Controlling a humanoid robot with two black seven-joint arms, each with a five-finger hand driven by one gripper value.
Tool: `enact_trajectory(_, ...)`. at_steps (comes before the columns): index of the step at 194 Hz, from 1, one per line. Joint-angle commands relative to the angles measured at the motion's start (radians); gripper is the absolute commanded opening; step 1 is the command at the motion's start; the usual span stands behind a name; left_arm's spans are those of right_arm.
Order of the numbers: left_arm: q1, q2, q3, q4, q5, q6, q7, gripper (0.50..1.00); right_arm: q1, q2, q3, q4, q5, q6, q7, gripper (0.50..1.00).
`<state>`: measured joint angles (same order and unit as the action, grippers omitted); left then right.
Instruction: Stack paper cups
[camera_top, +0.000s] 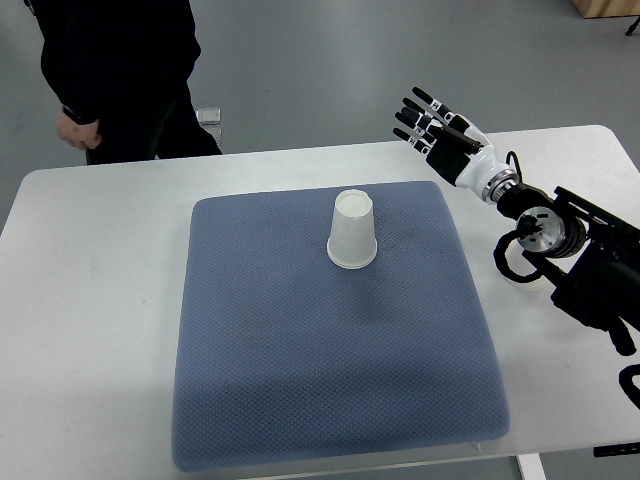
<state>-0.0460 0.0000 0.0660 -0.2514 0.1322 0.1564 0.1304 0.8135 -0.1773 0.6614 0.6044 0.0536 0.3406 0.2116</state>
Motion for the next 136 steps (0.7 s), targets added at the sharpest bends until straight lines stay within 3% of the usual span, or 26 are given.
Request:
enact_trajectory(1, 0.000, 0.000, 0.000, 0.000, 0.000, -0.004, 0.000, 1.000, 0.000, -0.002, 0.000, 0.000, 0.000, 0.000, 0.000, 0.926)
enact_trajectory(75, 0.000, 0.000, 0.000, 0.000, -0.002, -0.021, 0.000, 1.000, 0.013, -0.031, -0.042, 0.020, -0.098, 0.012, -0.003, 0.926)
enact_trajectory(108, 0.000, 0.000, 0.000, -0.002, 0.000, -0.023, 0.000, 1.000, 0.076, -0.149, -0.154, 0.100, -0.239, 0.012, -0.005, 0.926)
enact_trajectory(136, 0.000, 0.000, 0.001, -0.028, -0.002, -0.023, 0.000, 1.000, 0.248, -0.307, -0.452, 0.167, -0.258, 0.054, -0.034, 0.926)
